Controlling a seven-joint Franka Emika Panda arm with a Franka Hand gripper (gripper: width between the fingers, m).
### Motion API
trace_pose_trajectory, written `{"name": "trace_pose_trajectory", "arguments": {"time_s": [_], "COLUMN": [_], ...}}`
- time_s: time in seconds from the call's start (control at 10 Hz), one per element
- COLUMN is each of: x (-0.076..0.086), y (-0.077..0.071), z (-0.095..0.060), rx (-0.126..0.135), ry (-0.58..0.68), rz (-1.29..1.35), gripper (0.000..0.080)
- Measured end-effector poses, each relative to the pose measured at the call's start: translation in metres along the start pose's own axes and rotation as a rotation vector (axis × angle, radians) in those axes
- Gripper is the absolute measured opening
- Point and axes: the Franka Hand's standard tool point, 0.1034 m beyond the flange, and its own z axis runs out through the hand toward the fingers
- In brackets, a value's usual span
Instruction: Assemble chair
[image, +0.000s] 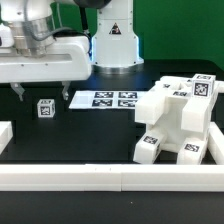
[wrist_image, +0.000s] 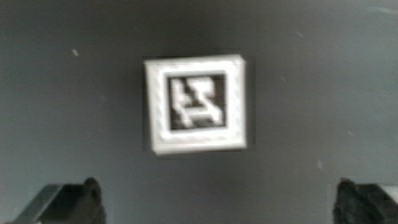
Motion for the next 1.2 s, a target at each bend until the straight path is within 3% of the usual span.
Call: {"name": "trace_pose_trajectory", "arguments": {"time_s": [0.2,0.6,0.7,0.8,1.0,1.2], "x": [0.006,0.005,0.003,0.011,0.016,0.026], "y": [-0.006,-0.005,-0.001,0.002,-0.002,-0.005], "z": [0.0,0.001,-0.004,-0.012,-0.015,-0.014], "rx": [0.02,0.022,0.038,0.026,0.027,0.018], "ry": [-0.049,-0.054,-0.138,-0.204,-0.34,-0.342], "rz": [0.03,0.026,0.018,0.005,-0.018,-0.025], "gripper": [0.0649,0.0649,0.0649,0.0649,0.0649,0.0649]}}
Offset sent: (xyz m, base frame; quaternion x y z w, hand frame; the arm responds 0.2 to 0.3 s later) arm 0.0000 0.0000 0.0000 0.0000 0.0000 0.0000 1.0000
